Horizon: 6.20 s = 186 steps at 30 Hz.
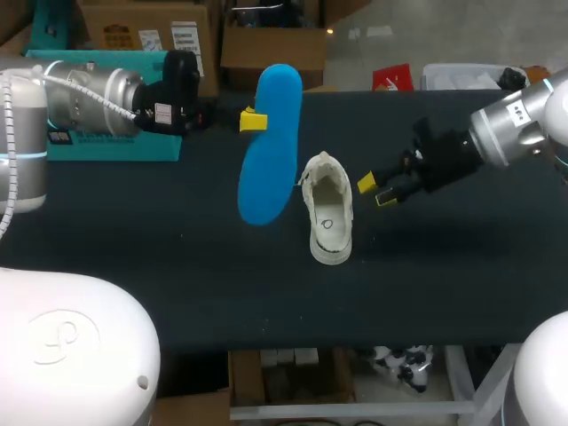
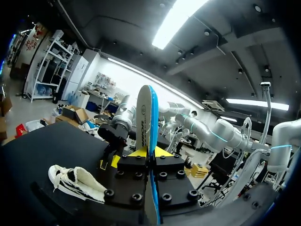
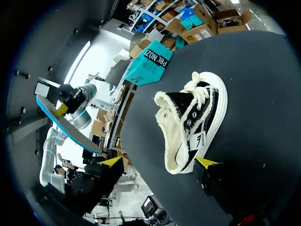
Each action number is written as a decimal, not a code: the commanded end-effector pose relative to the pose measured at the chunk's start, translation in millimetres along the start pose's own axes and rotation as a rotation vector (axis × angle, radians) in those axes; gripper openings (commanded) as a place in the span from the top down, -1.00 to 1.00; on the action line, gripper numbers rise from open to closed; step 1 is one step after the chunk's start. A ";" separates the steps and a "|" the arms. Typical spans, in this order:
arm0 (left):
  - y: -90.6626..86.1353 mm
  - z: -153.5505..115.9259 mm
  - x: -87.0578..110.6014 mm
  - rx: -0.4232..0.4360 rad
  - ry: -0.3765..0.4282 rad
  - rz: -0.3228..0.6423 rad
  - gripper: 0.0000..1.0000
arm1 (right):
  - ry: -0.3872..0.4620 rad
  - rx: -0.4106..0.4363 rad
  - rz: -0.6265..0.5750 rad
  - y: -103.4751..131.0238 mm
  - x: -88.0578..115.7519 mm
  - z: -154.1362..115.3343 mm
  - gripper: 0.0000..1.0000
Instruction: Open the shoe tongue, take the insole out of the shoe, put the insole back into the shoe, and pack the shoe into the shoebox
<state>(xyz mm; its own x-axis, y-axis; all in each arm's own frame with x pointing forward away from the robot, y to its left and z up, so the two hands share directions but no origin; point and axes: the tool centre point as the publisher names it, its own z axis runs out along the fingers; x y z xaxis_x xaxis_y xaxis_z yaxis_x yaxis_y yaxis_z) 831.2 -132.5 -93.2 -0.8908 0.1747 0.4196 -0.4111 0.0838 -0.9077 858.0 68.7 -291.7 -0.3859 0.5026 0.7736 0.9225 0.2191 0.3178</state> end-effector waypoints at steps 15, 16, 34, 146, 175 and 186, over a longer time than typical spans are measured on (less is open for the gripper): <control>31.9 14.0 -13.6 -0.234 0.294 0.369 1.00 | 0.049 -0.061 0.083 -16.2 16.8 25.7 -1.00; 35.3 14.7 -7.5 -0.259 0.293 0.418 1.00 | 0.059 -0.065 0.091 -15.9 16.9 25.8 -1.00; 61.5 15.6 38.1 -0.392 -0.066 0.778 1.00 | 0.081 -0.030 0.148 -2.0 31.1 24.1 -1.00; 88.4 19.6 -61.5 -0.588 0.341 0.916 -1.00 | 0.363 0.156 0.796 -12.0 67.6 47.3 1.00; 82.0 -8.1 -80.7 -0.739 0.534 0.884 -1.00 | 0.336 0.178 1.089 -31.9 56.6 18.6 1.00; 63.9 -11.6 -97.2 -0.707 0.603 0.829 -1.00 | 0.331 0.293 1.108 -47.5 62.5 38.2 1.00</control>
<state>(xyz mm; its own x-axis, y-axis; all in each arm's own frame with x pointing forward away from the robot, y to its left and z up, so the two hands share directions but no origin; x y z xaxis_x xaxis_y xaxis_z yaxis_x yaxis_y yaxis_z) 884.0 -132.1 -191.4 -0.5788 0.7819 -0.2316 0.6166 0.2338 -0.7517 784.8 119.6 -273.3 0.6785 0.3030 0.6692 0.7063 -0.0187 -0.7077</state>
